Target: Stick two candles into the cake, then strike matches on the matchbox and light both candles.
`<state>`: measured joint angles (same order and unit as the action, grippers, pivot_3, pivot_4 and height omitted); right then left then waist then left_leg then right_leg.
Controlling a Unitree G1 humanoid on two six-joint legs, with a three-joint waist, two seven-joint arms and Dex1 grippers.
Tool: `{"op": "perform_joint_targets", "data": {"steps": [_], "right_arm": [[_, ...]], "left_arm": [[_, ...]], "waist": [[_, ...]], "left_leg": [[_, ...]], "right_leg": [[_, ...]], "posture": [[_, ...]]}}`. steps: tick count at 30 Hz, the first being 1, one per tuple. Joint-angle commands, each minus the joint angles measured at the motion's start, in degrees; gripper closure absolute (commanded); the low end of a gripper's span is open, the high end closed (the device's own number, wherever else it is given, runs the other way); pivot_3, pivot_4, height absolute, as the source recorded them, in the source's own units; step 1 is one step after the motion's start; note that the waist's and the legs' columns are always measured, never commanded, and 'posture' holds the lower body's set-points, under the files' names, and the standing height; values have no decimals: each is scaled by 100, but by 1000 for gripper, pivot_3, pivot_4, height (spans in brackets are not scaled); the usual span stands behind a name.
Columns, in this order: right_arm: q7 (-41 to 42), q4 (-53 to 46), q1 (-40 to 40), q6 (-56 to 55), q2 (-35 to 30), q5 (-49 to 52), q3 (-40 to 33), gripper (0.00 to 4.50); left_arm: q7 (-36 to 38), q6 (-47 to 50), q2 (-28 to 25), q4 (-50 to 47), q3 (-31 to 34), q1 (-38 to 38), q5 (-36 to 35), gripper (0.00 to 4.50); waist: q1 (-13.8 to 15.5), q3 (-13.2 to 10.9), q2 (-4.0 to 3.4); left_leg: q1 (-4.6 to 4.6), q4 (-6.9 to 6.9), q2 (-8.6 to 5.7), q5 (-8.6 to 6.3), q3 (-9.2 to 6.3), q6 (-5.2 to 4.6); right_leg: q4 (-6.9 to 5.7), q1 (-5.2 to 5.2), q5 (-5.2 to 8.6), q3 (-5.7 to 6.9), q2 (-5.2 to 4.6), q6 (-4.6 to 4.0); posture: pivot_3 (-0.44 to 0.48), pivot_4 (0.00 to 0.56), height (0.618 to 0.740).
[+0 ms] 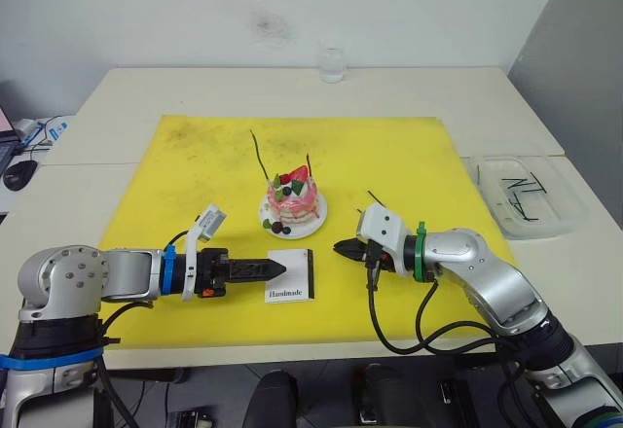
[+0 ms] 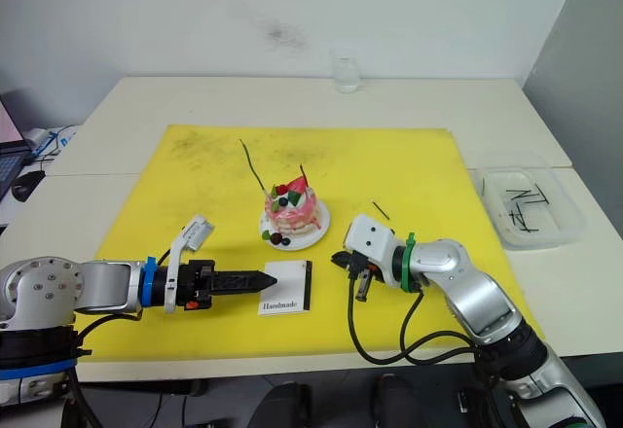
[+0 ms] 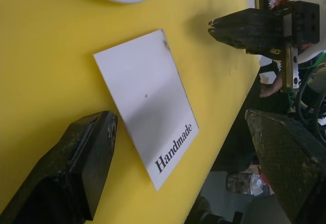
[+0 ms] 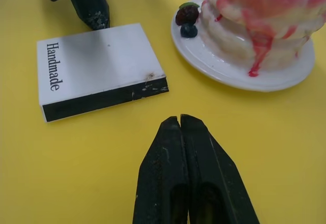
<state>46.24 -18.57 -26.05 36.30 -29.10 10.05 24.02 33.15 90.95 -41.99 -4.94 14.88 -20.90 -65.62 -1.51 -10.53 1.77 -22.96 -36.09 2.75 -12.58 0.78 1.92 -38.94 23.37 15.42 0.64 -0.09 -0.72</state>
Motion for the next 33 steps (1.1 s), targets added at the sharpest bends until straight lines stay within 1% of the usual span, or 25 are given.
{"op": "perform_joint_targets", "data": {"steps": [1, 5, 13, 19, 33], "right_arm": [[98, -30, -139, 81, -20, -80, 104, 4466], [123, 138, -188, 162, 63, -183, 292, 4466], [154, 513, -271, 132, 490, -347, 603, 4466], [319, 561, -285, 88, 692, -323, 665, 4466], [442, 851, -367, 42, 1117, -247, 542, 4466]], "left_arm": [[-1, -34, 111, -71, -103, 3, 111, 0], [-3, -92, 240, -33, -148, 35, 243, 0], [-3, -118, 483, -37, -162, 99, 366, 0], [-25, -58, 602, -112, -109, 126, 394, 0], [-41, -65, 724, -302, -55, 239, 512, 0]], "waist": [[0, 0, 0], [4, 1, 1], [9, 9, 6], [9, 14, 9], [14, 14, 9]], "left_leg": [[0, 0, -1, 0, 0, 0], [3, -1, -4, 0, 0, 0], [8, -3, -5, 1, -3, 0], [11, -4, -5, 1, -3, 1], [10, -3, -5, 1, -6, 1]], "right_leg": [[0, 0, 0, 0, -1, 0], [-1, -4, 0, 1, -6, 0], [-2, -11, -2, 3, -8, 3], [-2, -14, -4, 0, -13, 5], [-2, -14, -4, 0, -21, 6]], "posture": [[0, 150, 740], [0, 150, 740], [0, 150, 740], [0, 150, 740], [0, 150, 740]]}}
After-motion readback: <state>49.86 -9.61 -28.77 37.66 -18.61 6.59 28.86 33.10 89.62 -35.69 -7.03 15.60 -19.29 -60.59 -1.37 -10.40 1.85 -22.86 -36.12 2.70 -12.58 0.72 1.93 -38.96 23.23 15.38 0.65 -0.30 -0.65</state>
